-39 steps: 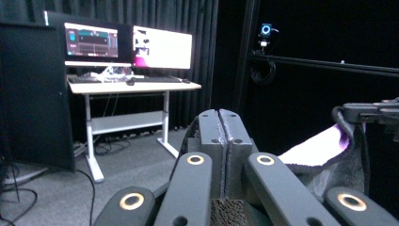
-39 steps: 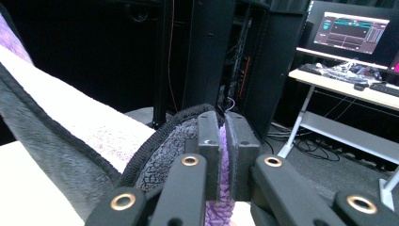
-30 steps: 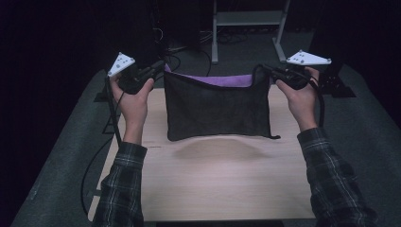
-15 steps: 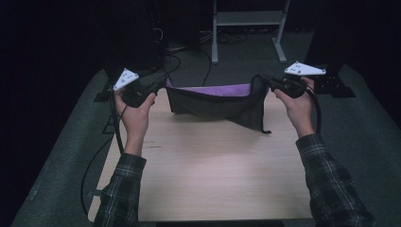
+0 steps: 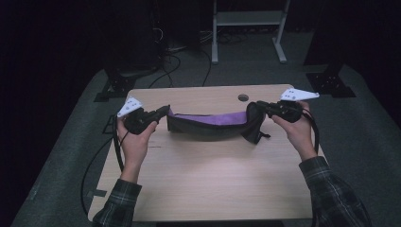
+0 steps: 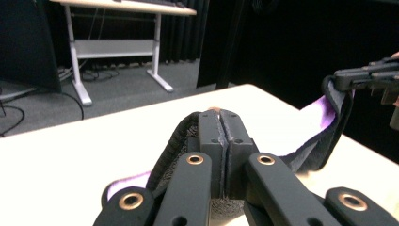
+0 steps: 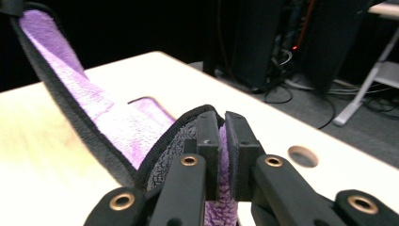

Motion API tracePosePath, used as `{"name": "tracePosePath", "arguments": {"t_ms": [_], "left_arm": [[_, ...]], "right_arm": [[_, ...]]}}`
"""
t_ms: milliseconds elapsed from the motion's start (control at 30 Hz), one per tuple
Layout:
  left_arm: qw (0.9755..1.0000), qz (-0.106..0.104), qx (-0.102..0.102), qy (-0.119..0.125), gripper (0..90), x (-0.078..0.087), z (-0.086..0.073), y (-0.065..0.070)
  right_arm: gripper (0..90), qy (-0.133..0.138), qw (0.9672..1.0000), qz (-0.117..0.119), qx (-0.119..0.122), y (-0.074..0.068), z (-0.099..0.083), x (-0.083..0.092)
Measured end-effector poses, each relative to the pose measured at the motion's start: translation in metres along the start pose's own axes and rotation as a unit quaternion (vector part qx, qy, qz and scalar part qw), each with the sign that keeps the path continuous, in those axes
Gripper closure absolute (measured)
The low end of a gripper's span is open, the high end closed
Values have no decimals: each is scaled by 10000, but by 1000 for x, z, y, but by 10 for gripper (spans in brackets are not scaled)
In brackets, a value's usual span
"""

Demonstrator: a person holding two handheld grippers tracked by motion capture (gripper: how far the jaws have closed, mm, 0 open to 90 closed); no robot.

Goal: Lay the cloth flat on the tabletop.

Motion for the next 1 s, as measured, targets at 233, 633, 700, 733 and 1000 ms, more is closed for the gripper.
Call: {"name": "tracePosePath", "arguments": {"t_ms": [233,633,700,733,1000], "left_arm": [[9995,52,79,-298,891,16,-36,-3],[9962,184,176,-828,890,55,-100,5],[9949,188,260,-953,889,59,-111,6],[9943,186,287,-1006,888,62,-115,6],[9866,326,379,-1550,876,78,-151,6]], "right_arm": [[849,-84,9995,300,72,-29,-20,13],[848,-332,9950,944,66,-89,-67,44],[848,-432,9934,1064,52,-99,-76,48],[848,-469,9925,1127,23,-105,-81,50],[843,-1063,9842,1396,222,-137,-112,60]]}}
Point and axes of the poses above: each handheld gripper's, and its own axes: x roughly backward along the jaws, z roughly out of its top, y roughly to its right, the point moved 5 cm from there along -x, roughly forward along the jaws, and after that the axes turned 12 degrees about x, right-handed, at the moved point
